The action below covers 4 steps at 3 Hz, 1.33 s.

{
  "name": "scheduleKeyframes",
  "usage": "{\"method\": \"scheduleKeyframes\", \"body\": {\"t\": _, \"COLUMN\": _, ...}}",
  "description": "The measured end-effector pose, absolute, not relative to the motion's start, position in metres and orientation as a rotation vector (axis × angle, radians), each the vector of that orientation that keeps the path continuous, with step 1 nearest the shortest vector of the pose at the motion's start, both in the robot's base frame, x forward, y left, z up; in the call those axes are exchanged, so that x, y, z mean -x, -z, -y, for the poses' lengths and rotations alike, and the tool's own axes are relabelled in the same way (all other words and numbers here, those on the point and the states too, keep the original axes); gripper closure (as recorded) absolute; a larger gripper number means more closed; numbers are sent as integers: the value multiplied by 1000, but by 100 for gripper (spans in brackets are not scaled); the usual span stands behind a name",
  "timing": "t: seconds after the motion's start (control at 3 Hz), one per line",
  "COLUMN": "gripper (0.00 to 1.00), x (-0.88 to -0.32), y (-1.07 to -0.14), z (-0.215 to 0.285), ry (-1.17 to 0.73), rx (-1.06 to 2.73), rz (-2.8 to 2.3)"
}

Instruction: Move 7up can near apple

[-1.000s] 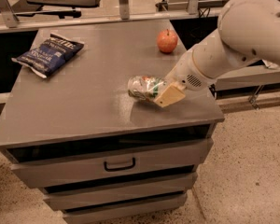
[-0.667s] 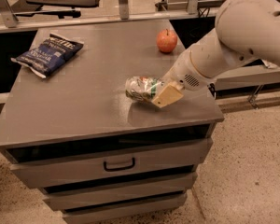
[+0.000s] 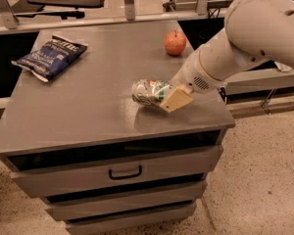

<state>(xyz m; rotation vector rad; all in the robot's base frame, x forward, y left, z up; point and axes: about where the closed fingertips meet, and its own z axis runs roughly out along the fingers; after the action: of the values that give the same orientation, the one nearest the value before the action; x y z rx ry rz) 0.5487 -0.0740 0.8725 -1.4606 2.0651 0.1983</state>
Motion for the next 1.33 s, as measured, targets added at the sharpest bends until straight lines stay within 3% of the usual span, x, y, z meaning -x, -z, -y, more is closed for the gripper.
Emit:
{"method": "scheduleKeyframes", "body": {"t": 0.67, "gripper": 100, "x": -611, "y": -866, "z": 131, "ry": -137, "rx": 1475, "rz": -1988}}
{"method": "scheduleKeyframes", "body": {"t": 1.33, "gripper": 100, "x": -665, "y": -859, "z": 155, "ry": -121, "rx": 1557, "rz": -1880}}
